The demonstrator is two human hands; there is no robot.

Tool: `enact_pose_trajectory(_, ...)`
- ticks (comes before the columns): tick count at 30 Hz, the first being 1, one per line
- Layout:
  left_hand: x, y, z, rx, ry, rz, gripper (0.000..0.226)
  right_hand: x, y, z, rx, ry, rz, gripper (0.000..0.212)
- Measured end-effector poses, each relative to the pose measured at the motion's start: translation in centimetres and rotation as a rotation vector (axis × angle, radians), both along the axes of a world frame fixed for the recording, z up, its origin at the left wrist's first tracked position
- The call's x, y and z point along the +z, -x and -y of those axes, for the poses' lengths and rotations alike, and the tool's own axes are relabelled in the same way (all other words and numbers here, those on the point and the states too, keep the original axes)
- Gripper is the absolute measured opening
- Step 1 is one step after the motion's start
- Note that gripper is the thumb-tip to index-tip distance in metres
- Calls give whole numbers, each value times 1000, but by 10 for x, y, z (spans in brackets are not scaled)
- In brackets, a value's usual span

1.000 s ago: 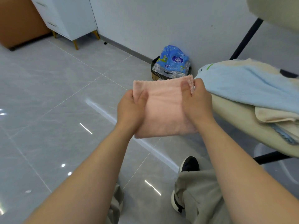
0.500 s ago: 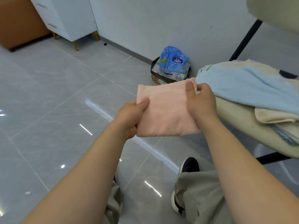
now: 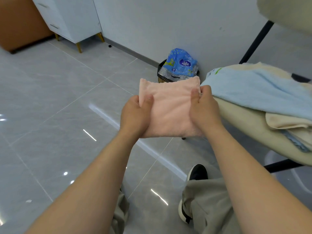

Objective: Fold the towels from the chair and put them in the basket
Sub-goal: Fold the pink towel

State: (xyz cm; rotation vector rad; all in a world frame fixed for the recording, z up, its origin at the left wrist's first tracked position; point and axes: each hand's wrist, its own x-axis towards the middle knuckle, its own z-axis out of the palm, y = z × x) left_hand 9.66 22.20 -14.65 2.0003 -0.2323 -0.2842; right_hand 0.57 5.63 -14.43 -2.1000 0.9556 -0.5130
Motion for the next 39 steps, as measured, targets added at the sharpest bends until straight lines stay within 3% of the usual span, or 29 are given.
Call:
enact_pose_trajectory(7,4,-6,-3,-25,-5,45,31,3,1,7,-9,34,58,30)
enact_pose_trajectory(10,-4,-6,-3,-46,23,-117,31,1,1,8,-8,-17,55,31)
enact_pose_trajectory(13,-10,-4,-3,-29,82,-293,35,4,-1,9,-51,-239,64,28)
enact_pose_trajectory(17,-10,-2,0,48,60,-171,35,4,-3,7,19,-607,132,21)
enact_pose_trajectory(19,-8,-1,2,54,40,-122,32,1,-5,5,27,-556,103,22)
enact_pose_trajectory(23,-7,4,4,52,-36,-11,32,-2,-5,0,-1,-157,-29,27)
enact_pose_trajectory(25,-5,4,3,58,-58,26,34,-2,-3,-3,17,-60,-26,21)
enact_pose_trajectory(31,-2,-2,-1,62,-48,12,32,-2,-5,-1,-9,-32,-12,25)
enact_pose_trajectory(35,1,-9,-7,16,78,-242,34,-7,-5,7,-20,-185,4,31)
enact_pose_trajectory(39,13,-17,-18,-21,197,-476,34,2,-1,11,44,-774,87,28)
